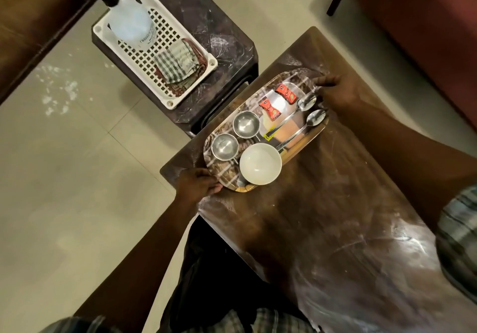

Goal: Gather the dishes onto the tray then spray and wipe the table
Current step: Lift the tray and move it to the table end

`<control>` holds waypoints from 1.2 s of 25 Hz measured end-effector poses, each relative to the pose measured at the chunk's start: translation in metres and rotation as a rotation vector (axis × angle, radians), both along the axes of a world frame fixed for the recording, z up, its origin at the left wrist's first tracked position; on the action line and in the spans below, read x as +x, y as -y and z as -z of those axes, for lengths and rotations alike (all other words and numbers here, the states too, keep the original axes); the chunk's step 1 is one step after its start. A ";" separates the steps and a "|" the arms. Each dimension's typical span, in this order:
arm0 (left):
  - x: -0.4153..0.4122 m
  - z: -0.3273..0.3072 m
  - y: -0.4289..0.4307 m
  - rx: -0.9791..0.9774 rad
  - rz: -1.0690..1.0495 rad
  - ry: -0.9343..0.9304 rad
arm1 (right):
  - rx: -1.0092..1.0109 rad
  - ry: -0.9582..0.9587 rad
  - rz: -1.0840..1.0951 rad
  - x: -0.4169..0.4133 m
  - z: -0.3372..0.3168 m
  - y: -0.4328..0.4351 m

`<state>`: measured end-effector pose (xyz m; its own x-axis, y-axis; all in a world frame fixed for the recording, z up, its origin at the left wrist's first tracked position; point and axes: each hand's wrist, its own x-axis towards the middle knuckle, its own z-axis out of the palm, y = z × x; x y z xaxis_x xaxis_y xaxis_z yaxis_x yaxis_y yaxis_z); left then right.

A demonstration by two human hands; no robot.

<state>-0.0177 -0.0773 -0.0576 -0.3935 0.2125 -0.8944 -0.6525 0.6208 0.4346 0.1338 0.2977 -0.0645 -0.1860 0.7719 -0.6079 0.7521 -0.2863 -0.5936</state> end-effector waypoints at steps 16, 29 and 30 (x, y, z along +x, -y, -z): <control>-0.005 0.016 -0.007 -0.098 0.144 -0.018 | 0.025 0.039 -0.085 -0.010 0.013 -0.009; -0.047 -0.170 0.047 0.017 0.338 -0.253 | -0.052 -0.294 -0.018 -0.024 -0.146 0.211; -0.052 -0.177 0.050 0.042 0.348 -0.271 | -0.065 -0.318 0.005 -0.028 -0.156 0.230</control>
